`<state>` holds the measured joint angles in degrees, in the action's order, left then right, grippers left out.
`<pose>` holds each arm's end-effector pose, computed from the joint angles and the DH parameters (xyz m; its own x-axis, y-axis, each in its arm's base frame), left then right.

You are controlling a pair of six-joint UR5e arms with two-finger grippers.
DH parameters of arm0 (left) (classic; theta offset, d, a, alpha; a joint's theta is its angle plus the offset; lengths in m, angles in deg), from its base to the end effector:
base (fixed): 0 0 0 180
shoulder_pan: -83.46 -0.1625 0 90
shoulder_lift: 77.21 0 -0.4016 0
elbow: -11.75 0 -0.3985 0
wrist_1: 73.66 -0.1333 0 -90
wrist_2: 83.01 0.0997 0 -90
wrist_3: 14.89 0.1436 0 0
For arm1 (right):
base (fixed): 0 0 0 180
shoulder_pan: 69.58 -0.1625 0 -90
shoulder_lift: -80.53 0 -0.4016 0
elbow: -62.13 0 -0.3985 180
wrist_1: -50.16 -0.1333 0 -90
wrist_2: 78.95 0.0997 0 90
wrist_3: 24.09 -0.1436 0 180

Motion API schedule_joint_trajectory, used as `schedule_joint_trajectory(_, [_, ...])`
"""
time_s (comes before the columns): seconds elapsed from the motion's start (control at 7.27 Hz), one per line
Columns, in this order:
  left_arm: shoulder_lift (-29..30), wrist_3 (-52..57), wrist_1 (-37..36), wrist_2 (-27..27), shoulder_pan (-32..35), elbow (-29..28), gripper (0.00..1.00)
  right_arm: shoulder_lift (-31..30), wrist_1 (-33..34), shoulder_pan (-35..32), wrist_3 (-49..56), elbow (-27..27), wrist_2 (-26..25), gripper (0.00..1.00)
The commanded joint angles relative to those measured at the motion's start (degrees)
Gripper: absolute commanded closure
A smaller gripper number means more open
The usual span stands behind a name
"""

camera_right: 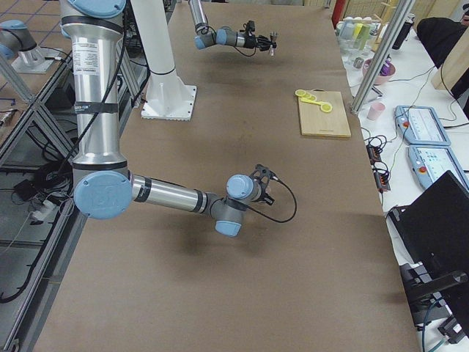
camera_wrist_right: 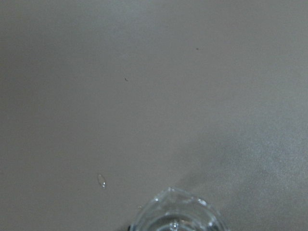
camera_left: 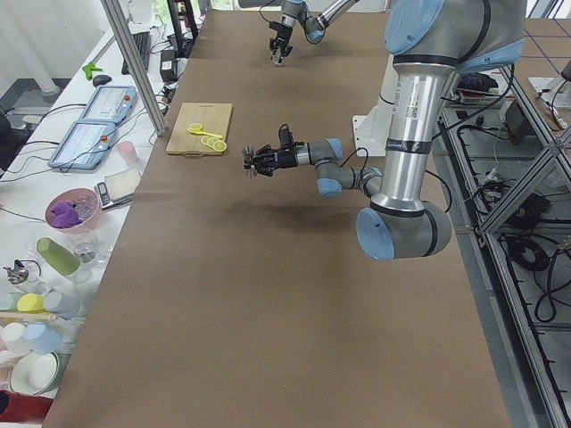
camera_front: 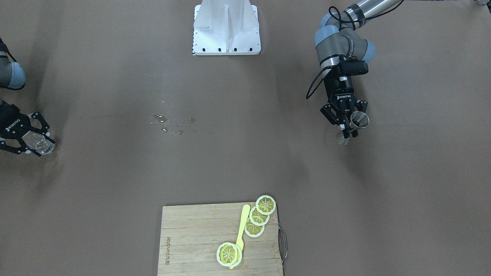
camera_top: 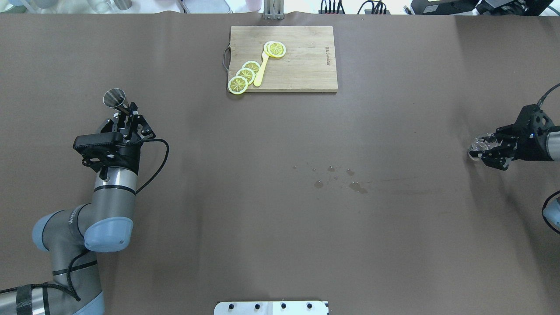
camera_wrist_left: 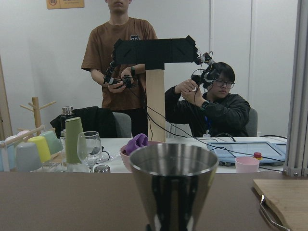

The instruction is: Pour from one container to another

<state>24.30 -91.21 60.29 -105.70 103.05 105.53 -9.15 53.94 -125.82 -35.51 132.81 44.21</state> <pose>0.4414 -0.4392 0.3936 0.6754 -0.1435 -0.7233 0.7374 0.1354 0.6617 -0.2482 -0.4698 0.6485 0.4501 -0.8032 0.3901 0.1286 0.4907 0.8618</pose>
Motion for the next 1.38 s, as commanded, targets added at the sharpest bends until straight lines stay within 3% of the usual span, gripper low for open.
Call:
schedule_joint_trajectory(0.0, [1.14,-11.69,-11.47,2.03,0.18,-0.44,1.0,0.03,0.0,0.17,0.0,-0.1,-0.12,1.0])
schedule_joint_trajectory(0.14, [2.1,-16.79,-17.0,2.21,0.27,-0.44,1.0,0.03,0.0,0.17,0.0,-0.1,-0.12,1.0])
schedule_joint_trajectory(0.41, [2.37,-20.35,-20.22,2.21,0.36,-0.44,1.0,0.12,0.0,0.26,0.0,-0.28,-0.12,1.0])
schedule_joint_trajectory(0.69, [2.37,-20.53,-21.27,1.51,0.62,-0.62,1.0,0.12,0.0,0.35,-0.09,-0.37,-0.12,0.76])
schedule_joint_trajectory(0.83, [2.46,-20.44,-21.37,-0.32,1.23,-0.53,1.0,0.12,0.0,0.35,-0.09,-0.37,-0.12,0.04])
schedule_joint_trajectory(1.24, [3.42,-22.63,-25.67,-2.79,2.65,-1.49,1.0,0.03,0.0,0.35,-0.09,-0.37,-0.12,0.0])
